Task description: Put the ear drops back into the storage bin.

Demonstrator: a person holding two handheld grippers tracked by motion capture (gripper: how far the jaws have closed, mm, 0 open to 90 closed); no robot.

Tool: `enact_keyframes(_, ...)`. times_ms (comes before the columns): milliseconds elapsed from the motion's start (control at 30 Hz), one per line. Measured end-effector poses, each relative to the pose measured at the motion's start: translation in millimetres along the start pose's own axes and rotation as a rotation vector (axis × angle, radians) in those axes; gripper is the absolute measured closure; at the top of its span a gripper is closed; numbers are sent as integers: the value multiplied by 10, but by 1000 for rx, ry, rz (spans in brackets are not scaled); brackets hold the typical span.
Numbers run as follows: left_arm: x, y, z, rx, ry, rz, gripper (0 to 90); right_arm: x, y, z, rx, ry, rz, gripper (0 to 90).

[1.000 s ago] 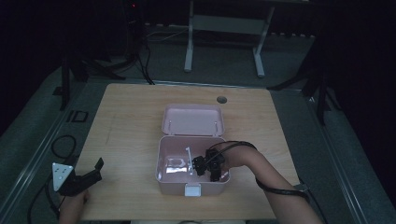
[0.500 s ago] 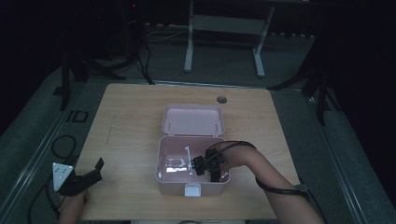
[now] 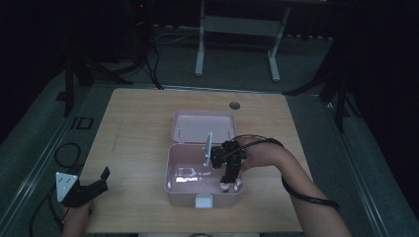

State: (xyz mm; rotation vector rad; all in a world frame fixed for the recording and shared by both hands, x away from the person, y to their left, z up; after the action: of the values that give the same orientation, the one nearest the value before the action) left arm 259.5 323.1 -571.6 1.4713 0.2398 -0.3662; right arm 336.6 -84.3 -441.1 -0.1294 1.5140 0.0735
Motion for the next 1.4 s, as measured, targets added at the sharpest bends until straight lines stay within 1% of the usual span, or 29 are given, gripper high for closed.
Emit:
enact_keyframes(33,-1,0,0,0,0,0,5,-69,-21,4,12,-4,32,228)
enact_keyframes(67,-1,0,1,0,1,0,4,-129,-53,-5,7,-14,55,188)
enact_keyframes(100,-1,0,0,0,1,0,5,-191,-96,-10,1,-21,77,181)
enact_keyframes(133,-1,0,0,0,2,0,5,-225,-122,-9,8,-22,90,168)
enact_keyframes(167,0,0,0,0,1,0,4,-263,-157,-3,22,-24,110,147)
enact_keyframes(233,0,0,0,0,1,0,4,-315,-242,16,44,-35,124,143)
enact_keyframes(267,0,0,0,1,1,0,5,-327,-286,26,52,-51,133,143)
enact_keyframes(300,0,0,0,0,1,0,5,-332,-335,34,56,-74,132,138)
enact_keyframes(333,-1,0,0,0,1,0,5,-329,-384,44,60,-87,128,136)
enact_keyframes(400,1,0,0,0,0,-1,5,-321,-480,64,90,-97,138,136)
enact_keyframes(467,1,0,0,0,1,0,5,-300,-578,82,111,-116,141,136)
enact_keyframes(567,0,0,0,1,2,0,5,-257,-707,108,146,-132,155,137)
enact_keyframes(700,0,0,1,2,3,0,5,-145,-850,130,191,-155,162,139)
enact_keyframes(767,0,0,2,1,2,-1,5,-60,-914,135,219,-153,167,139)
enact_keyframes(900,1,0,1,1,2,-1,5,166,-1027,150,259,-149,184,139)
enact_keyframes(933,1,0,2,1,2,-1,5,223,-1054,157,279,-153,188,139)
enact_keyframes(1000,1,0,2,1,2,-1,4,334,-1107,172,305,-162,202,139)
enact_keyframes(1100,0,0,1,1,1,-1,5,481,-1192,186,361,-182,249,139)
enact_keyframes(1167,1,0,1,0,2,-1,5,546,-1242,188,393,-203,273,139)
enact_keyframes(1267,1,0,1,1,2,-1,5,651,-1320,172,446,-232,332,139)
enact_keyframes(1333,1,0,2,1,2,-1,5,725,-1379,155,476,-253,348,138)
enact_keyframes(1400,1,0,2,1,3,-1,5,795,-1434,131,509,-254,359,138)
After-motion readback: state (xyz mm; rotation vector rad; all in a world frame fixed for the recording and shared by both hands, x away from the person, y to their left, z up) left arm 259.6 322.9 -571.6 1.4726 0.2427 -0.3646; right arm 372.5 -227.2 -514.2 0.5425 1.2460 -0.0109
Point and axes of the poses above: each handheld gripper's, and its own axes: x roughly forward along the jaws, y roughly out of its top, z roughly to its right, the point moved 4 cm from there along x, roughly forward along the jaws, and after that the axes turned 9 degrees about -z, right-handed, at the moved point
